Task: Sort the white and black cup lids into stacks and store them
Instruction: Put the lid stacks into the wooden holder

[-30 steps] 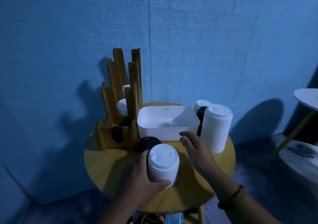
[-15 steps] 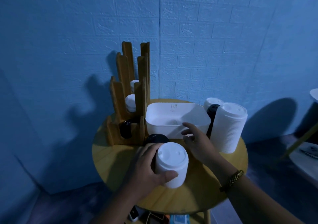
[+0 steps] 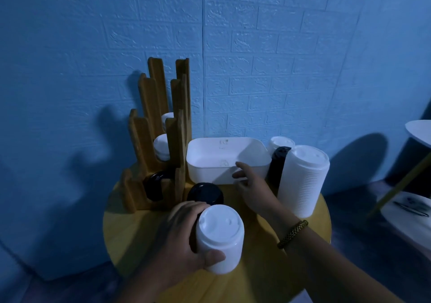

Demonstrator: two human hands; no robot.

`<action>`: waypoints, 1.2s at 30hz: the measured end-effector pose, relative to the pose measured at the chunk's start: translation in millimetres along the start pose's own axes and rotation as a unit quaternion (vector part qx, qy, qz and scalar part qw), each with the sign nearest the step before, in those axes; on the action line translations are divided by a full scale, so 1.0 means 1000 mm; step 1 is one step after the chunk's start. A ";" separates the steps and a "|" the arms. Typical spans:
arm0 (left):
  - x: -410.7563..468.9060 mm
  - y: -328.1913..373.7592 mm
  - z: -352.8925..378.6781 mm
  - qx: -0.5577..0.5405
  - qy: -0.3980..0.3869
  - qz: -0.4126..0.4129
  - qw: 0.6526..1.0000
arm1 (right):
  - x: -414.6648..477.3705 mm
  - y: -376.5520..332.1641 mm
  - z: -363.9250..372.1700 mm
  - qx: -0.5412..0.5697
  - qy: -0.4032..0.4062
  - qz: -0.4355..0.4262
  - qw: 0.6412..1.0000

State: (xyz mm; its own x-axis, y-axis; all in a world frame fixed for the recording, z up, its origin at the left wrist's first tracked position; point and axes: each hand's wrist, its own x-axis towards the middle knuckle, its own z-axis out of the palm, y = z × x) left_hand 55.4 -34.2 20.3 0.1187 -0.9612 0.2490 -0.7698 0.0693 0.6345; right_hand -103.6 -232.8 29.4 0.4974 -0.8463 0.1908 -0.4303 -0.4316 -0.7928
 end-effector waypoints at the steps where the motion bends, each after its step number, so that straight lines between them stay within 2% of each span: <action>1: 0.002 -0.001 -0.001 0.001 -0.002 -0.004 1.000 | 0.005 0.001 0.001 -0.001 -0.001 0.002 1.000; 6: 0.015 0.002 -0.002 0.030 -0.028 -0.021 0.999 | 0.027 0.008 0.004 -0.005 -0.015 0.011 1.000; 11: 0.025 0.005 0.015 -0.029 -0.040 -0.074 0.996 | 0.042 0.011 0.009 0.027 -0.010 0.024 0.999; 17: 0.048 0.001 0.030 -0.085 -0.037 -0.099 0.991 | 0.064 0.011 0.014 0.128 0.002 0.073 0.989; 24: 0.059 -0.004 0.042 -0.138 -0.006 -0.109 0.984 | 0.079 0.006 0.014 0.174 -0.003 0.094 0.980; 29: 0.057 -0.010 0.046 -0.164 0.013 -0.110 0.980 | 0.058 -0.007 0.003 0.217 -0.017 0.099 0.971; 34: 0.055 -0.013 0.046 -0.178 0.017 -0.111 0.978 | 0.008 -0.019 -0.011 0.149 0.038 0.046 0.987; 36: 0.055 -0.012 0.044 -0.186 0.016 -0.112 0.976 | -0.017 -0.023 -0.012 0.144 0.035 0.034 0.988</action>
State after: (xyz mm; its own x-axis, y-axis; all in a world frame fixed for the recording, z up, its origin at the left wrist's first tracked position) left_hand 43.4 -99.8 -6.0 0.2830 -0.9546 0.0925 -0.4411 -0.0440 0.8964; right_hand -111.4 -212.5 51.6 0.4179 -0.8937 0.1634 -0.2225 -0.2750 -0.9353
